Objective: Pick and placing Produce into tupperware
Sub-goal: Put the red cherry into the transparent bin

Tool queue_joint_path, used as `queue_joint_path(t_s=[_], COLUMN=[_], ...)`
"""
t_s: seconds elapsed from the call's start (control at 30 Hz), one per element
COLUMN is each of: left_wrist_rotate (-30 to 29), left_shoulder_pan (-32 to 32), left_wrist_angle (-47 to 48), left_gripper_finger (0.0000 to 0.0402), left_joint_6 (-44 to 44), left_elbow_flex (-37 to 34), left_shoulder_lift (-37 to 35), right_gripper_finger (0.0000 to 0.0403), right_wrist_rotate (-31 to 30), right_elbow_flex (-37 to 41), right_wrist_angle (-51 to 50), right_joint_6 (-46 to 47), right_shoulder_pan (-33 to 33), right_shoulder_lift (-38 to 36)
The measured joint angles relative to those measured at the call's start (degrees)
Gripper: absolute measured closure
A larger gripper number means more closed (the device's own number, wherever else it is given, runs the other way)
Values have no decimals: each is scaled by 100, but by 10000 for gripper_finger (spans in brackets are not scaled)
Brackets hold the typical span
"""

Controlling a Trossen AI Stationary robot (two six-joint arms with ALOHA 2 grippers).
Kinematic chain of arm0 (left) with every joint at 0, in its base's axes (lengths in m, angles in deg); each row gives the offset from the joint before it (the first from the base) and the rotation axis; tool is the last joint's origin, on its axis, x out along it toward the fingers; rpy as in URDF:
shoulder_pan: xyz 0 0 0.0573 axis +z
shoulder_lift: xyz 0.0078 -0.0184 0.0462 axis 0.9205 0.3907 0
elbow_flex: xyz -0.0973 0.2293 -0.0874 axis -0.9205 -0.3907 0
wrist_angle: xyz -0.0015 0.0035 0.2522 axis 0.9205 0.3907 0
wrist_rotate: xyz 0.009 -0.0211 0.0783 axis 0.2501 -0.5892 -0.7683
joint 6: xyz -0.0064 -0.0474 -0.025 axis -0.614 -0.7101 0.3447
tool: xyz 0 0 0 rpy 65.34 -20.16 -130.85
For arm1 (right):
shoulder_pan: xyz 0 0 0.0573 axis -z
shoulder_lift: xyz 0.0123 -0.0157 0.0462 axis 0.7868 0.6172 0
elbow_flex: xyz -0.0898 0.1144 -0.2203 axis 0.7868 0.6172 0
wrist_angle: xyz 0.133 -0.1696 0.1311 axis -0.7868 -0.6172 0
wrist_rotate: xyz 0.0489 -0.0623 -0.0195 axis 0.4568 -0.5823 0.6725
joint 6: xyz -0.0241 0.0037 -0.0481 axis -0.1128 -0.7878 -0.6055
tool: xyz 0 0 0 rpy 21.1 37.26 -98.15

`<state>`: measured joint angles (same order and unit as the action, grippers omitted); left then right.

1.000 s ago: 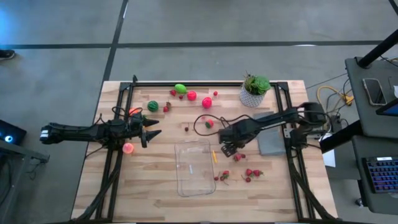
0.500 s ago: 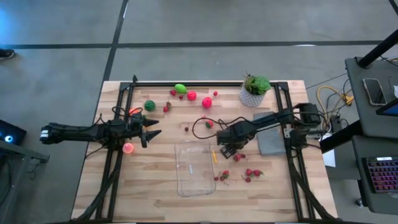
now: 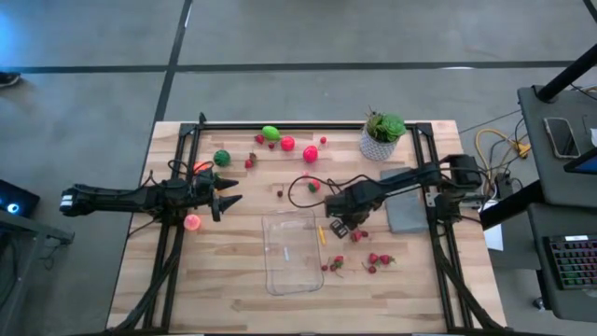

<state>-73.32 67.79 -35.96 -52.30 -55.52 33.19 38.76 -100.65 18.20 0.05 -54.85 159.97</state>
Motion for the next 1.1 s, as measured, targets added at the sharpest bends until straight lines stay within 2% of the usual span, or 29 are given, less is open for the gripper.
queue_joint_path(t_s=[0.17, 0.33, 0.43, 0.63, 0.87, 0.97, 1.1], left_wrist_rotate=[0, 0, 0, 2, 0, 0, 0], left_shoulder_pan=[1, 1, 1, 0, 1, 1, 0], left_wrist_angle=[0, 0, 0, 0, -2, -2, -2], left_gripper_finger=[127, 127, 127, 127, 127, 127, 127], left_joint_6=[0, -2, 0, 0, 0, 0, 0], left_elbow_flex=[0, 0, 0, 0, 0, 0, 0], left_shoulder_lift=[0, 0, 0, 0, 9, 0, 0], right_gripper_finger=[349, 349, 348, 344, 334, 310, 260], right_wrist_rotate=[389, 391, 722, 1160, 2214, 2338, 2248], right_elbow_flex=[-192, -787, -1166, -2050, -3124, -3464, -3910], right_wrist_angle=[-9, 213, 495, 621, 595, 545, 531], right_joint_6=[-14, -54, -68, -270, -666, -754, -801], right_shoulder_pan=[-17, -28, 23, 37, 82, 94, 127], right_shoulder_lift=[-513, -1305, -1478, -814, 437, 841, 1130])
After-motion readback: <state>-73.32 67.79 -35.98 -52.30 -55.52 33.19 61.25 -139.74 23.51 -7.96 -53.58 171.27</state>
